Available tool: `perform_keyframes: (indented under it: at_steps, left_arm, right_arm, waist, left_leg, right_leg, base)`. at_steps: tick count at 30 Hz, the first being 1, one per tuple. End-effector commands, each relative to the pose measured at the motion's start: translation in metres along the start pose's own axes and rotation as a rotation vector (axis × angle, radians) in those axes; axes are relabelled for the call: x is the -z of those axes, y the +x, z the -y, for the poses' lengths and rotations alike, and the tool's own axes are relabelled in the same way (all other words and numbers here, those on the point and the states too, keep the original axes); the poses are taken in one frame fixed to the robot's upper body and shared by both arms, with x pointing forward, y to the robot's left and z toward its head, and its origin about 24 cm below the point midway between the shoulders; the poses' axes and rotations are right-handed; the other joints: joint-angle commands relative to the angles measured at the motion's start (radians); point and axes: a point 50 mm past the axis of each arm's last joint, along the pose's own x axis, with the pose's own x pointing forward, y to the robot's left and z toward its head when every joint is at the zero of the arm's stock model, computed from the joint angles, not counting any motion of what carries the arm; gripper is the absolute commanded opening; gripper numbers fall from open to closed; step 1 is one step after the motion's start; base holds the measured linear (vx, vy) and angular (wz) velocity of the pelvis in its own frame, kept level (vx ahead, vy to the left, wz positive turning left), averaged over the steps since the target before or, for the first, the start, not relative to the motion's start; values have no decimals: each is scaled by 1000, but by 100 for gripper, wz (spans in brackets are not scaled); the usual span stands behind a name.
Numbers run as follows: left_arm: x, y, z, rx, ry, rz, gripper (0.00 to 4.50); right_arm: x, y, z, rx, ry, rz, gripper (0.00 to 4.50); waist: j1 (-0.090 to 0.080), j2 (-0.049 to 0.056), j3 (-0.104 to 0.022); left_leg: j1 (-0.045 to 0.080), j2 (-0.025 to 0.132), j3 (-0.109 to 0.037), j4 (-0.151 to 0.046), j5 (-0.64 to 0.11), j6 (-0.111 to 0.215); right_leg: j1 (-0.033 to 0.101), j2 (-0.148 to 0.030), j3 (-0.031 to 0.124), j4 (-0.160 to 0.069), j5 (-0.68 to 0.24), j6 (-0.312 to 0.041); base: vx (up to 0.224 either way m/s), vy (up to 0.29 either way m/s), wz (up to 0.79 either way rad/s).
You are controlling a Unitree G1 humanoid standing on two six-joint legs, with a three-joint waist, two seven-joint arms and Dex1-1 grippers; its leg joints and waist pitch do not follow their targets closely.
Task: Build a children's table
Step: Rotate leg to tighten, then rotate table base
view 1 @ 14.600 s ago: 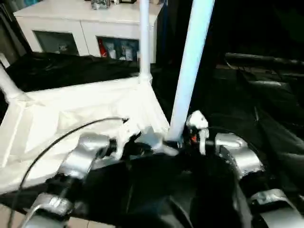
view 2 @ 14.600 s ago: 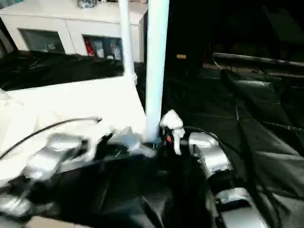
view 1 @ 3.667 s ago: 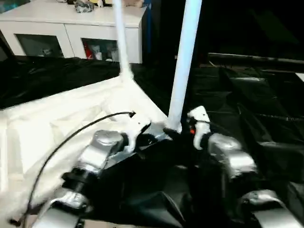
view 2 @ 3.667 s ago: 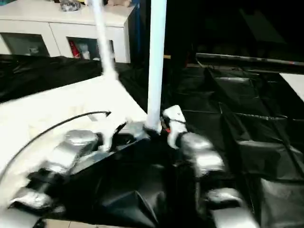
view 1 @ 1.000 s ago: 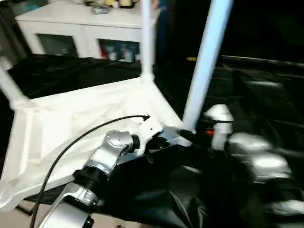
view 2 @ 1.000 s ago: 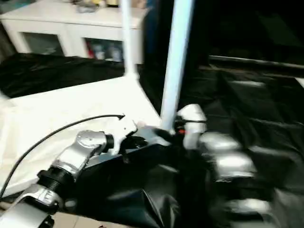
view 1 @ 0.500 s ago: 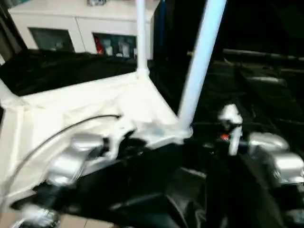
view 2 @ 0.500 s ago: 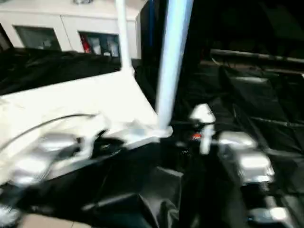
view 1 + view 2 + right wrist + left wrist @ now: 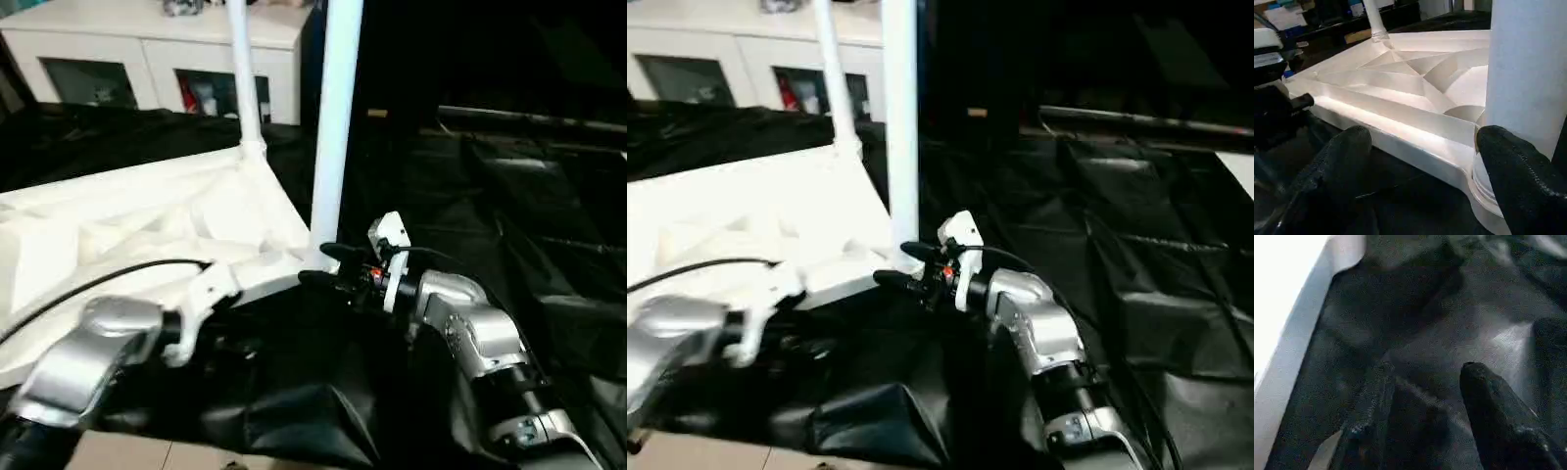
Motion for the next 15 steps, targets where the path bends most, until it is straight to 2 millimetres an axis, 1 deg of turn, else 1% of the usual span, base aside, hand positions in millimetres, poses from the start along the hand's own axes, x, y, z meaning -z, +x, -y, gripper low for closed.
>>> perform_keyframes:
  at_steps: [1,2,3,4,5,7,8,9,10,11,12,13,14,15]
  left_arm:
    - [0,-6,0,-36,9,-14,283]
    - [1,-7,0,-42,7,-17,283]
    - [3,-9,-1,-59,2,-15,292]
    - [3,-11,-2,-76,2,-13,306]
    - [4,-15,-5,-108,-6,-3,318]
    - [4,-18,-6,-123,-17,6,335]
    - [5,-21,-5,-126,-23,5,335]
    - [7,-24,-4,-129,-32,2,344]
    - [8,-26,-4,-131,-36,0,353]
    - [10,-29,-3,-137,-46,-5,361]
    - [11,-32,-3,-143,-55,-11,370]
    - [12,-32,-2,-144,-57,-12,388]
    - [12,-33,-2,-144,-58,-13,393]
    - [14,-34,-1,-143,-66,-17,399]
  right_arm:
    - [-2,-5,-2,-35,-18,-6,385]
    - [-2,-6,-2,-46,-20,-10,385]
    - [-2,-8,-5,-76,-18,-12,385]
    - [-2,-8,-6,-90,-12,-6,385]
    - [-3,-6,-10,-121,2,3,385]
    - [-3,-2,-13,-143,9,5,385]
    - [-4,1,-14,-155,16,7,385]
    - [-4,7,-17,-173,24,11,385]
    - [-5,9,-18,-177,25,12,385]
    - [-6,16,-19,-182,26,14,385]
    - [-7,21,-20,-182,27,16,385]
    - [-7,22,-20,-181,29,17,385]
    - [-7,23,-20,-180,29,18,385]
    - [-8,27,-19,-161,25,20,385]
  waist:
    - [2,13,-52]
    - [2,13,-52]
    - [0,12,-53]
    - [2,12,-54]
    - [2,13,-57]
    - [2,11,-59]
    - [2,8,-60]
    - [0,10,-61]
    - [-2,7,-62]
    - [-4,10,-61]
    - [-4,11,-63]
    - [-5,6,-62]
    - [-2,11,-62]
    - [-3,11,-61]
  left_leg:
    - [21,26,-21,-84,-393,-35]
    - [21,26,-20,-83,-391,-34]
    - [17,25,-19,-83,-377,-30]
    - [17,25,-19,-82,-368,-28]
    - [16,25,-17,-79,-342,-22]
    - [14,23,-16,-77,-318,-14]
    - [13,23,-16,-77,-311,-12]
    - [9,23,-18,-77,-292,-11]
    - [7,24,-19,-76,-276,-9]
    - [5,23,-20,-77,-270,-7]
    - [9,23,-19,-75,-269,-7]
    - [10,24,-18,-75,-263,-6]
    - [14,24,-17,-75,-263,-8]
    - [13,24,-17,-76,-264,-9]
  right_leg:
    - [31,-49,49,-93,-436,-129]
    - [32,-49,50,-93,-426,-131]
    - [35,-49,51,-90,-405,-139]
    - [37,-49,51,-90,-393,-142]
    - [38,-47,52,-84,-339,-160]
    - [41,-47,52,-79,-307,-173]
    - [41,-46,51,-78,-299,-177]
    - [45,-47,51,-74,-283,-184]
    - [47,-49,50,-69,-267,-191]
    - [47,-47,50,-69,-265,-193]
    - [45,-46,50,-69,-258,-196]
    - [44,-45,51,-68,-244,-203]
    - [40,-44,52,-66,-234,-210]
    - [41,-43,52,-66,-232,-210]
  base:
    - [0,0,0]
    - [0,0,0]
    - [0,0,0]
    - [0,0,0]
    - [0,0,0]
    - [0,0,0]
    - [0,0,0]
    - [0,0,0]
    - [0,0,0]
    - [0,0,0]
    - [0,0,0]
    - [0,0,0]
    - [0,0,0]
    - [0,0,0]
